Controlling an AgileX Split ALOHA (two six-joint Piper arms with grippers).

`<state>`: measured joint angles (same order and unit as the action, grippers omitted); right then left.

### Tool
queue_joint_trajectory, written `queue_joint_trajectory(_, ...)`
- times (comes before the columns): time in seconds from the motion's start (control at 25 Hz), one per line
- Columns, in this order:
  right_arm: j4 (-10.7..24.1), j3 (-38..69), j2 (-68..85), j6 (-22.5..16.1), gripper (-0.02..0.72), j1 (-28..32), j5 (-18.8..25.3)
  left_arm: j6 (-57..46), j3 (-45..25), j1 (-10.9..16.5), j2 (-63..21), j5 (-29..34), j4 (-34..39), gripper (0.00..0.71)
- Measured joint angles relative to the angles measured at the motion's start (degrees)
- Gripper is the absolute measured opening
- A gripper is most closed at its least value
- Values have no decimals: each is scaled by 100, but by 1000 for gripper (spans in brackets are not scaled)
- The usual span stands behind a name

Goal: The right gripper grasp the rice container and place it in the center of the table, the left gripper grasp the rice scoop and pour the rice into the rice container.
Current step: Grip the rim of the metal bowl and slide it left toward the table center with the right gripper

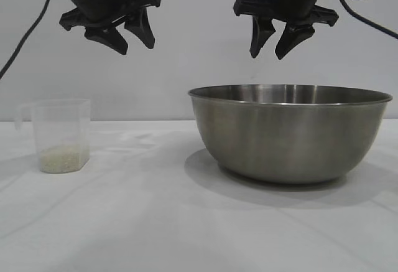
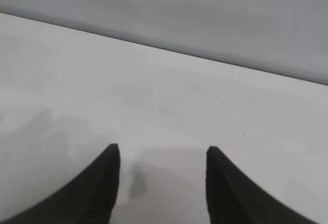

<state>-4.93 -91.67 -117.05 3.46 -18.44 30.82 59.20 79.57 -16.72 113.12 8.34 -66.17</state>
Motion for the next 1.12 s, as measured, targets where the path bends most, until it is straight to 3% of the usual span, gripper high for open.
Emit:
queue_joint_trajectory(0.28, 125, -25, 472, 0, 324, 317, 1073, 0, 0, 0, 10, 0, 0, 342)
queue_joint_trajectory(0.56, 440, -25, 717, 0, 324, 521, 2932, 0, 0, 0, 10, 0, 0, 342)
queue_joint_trajectory(0.68, 476, -25, 717, 0, 324, 530, 3450, 0, 0, 0, 10, 0, 0, 342)
queue_joint_trajectory(0.84, 481, -12, 717, 0, 324, 530, 3703, 0, 0, 0, 10, 0, 0, 342)
queue_joint_trajectory(1.12, 481, 551, 607, 0, 324, 530, 3557, 0, 0, 0, 10, 0, 0, 342)
